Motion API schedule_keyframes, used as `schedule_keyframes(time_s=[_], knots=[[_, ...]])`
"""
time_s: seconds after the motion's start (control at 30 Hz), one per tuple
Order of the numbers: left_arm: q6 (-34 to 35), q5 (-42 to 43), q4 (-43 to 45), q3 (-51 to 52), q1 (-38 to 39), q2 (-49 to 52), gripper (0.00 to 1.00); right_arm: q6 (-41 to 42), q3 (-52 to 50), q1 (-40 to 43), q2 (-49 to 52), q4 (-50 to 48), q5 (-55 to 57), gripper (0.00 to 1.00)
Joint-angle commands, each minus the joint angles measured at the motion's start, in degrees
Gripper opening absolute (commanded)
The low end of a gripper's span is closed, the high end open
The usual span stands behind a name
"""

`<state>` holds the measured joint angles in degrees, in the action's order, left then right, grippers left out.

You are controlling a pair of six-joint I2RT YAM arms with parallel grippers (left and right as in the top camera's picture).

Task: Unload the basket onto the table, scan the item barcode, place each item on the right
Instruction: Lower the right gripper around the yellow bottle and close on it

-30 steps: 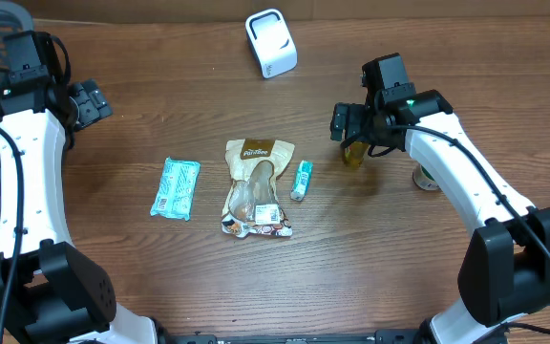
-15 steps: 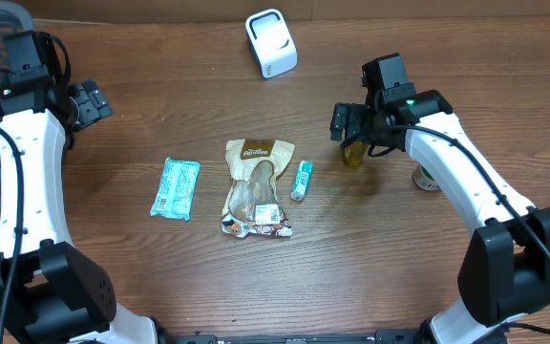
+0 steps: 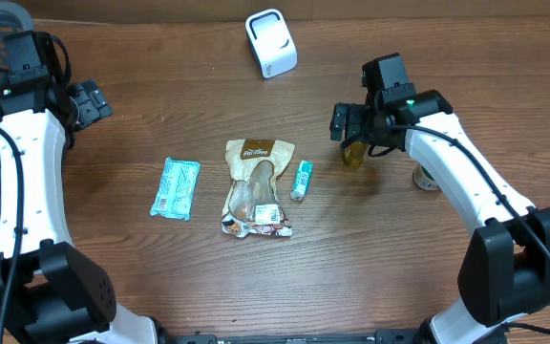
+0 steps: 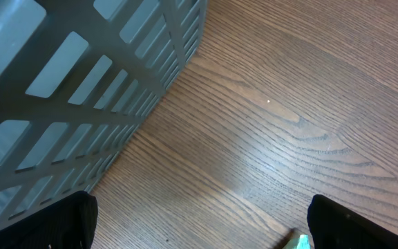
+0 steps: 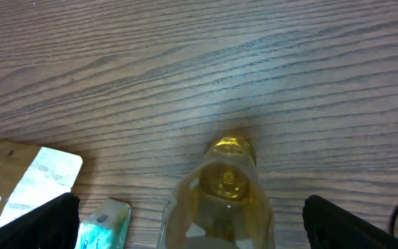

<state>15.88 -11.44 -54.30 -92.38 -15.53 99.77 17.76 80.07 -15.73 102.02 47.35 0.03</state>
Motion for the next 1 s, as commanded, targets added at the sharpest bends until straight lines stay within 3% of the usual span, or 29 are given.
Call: schedule_keyframes(time_s=[0.0, 0.67, 0.97], knots=[[-0.68, -0.74, 0.13, -1.01, -0.55, -0.52, 0.99, -0.26, -0.24, 0.04, 0.24, -0.57, 0.37, 1.00], [-0.68, -0.74, 0.13, -1.01, -0.55, -0.52, 1.00, -0.22, -0.24, 0.04, 1.16, -0.57, 2.08, 0.99], [-0.68, -0.74, 0.13, -1.01, -0.55, -0.52, 1.00, -0.20, -0.24, 0.04, 1.27, -0.17, 2.05, 0.70]])
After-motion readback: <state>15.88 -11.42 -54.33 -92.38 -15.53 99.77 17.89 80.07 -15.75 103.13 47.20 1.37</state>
